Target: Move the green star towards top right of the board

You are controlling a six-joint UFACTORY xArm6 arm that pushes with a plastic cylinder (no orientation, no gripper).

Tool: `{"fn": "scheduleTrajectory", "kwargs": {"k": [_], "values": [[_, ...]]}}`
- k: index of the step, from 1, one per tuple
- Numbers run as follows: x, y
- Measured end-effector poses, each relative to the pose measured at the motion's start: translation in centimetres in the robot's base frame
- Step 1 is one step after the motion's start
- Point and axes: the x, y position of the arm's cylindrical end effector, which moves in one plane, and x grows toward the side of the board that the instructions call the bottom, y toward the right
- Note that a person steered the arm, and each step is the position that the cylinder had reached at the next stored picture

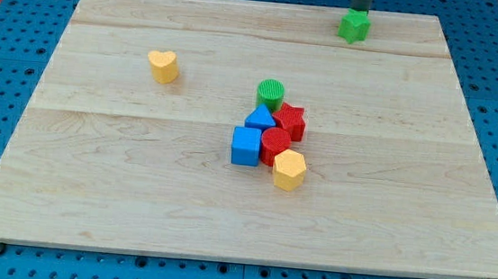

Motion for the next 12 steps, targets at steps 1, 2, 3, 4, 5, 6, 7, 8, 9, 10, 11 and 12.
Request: {"fn": "scheduleTrajectory", "kwargs": {"k": [1, 2, 3, 4, 5, 6, 7, 8, 9, 10, 11, 12], "values": [[-0.4, -2.8], [0.9, -2.2], [2.4, -2.6], [2.5, -2.8], [3.1, -1.4], [3.4, -0.3], [3.4, 0.0], [3.4, 0.0], [3.8, 0.1], [7.8, 0.1], [11.7, 0.1], [13.9, 0.1]]}}
